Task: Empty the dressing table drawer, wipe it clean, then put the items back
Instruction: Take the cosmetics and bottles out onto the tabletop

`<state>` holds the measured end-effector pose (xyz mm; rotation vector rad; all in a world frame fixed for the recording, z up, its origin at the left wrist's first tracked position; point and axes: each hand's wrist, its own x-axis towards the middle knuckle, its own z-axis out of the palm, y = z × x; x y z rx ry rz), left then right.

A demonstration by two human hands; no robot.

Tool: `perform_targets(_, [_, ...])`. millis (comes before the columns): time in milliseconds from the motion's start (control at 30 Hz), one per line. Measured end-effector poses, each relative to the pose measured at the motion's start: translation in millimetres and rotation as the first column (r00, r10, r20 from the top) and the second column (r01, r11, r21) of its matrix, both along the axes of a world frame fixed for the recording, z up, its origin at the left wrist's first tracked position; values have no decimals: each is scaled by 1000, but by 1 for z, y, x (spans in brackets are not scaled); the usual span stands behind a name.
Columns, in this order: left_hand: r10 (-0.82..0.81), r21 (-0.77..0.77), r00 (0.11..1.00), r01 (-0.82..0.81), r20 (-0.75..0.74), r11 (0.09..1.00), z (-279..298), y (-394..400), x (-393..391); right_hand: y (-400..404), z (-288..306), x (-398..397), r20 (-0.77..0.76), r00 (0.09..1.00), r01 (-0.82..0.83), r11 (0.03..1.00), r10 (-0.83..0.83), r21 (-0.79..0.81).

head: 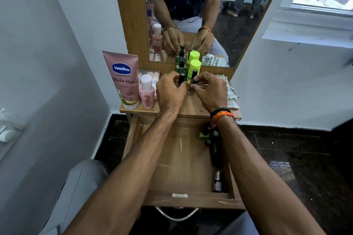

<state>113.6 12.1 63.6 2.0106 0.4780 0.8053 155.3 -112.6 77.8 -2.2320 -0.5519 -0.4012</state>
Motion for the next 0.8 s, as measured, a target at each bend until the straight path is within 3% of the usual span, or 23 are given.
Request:
perform_targets(533, [46, 97, 999, -48, 17, 994, 6, -27, -37, -31, 8, -22, 4, 994, 109, 993, -109, 44])
perform_targets(700, [-79, 106, 997, 81, -17, 991, -10, -46, -72, -64, -2, -51, -61, 985, 165, 985, -162, 46])
perform_targets(800, [-173, 84, 975, 186, -139, 979, -25, -53, -85, -81, -16, -69, -137, 974, 184, 983, -180, 17])
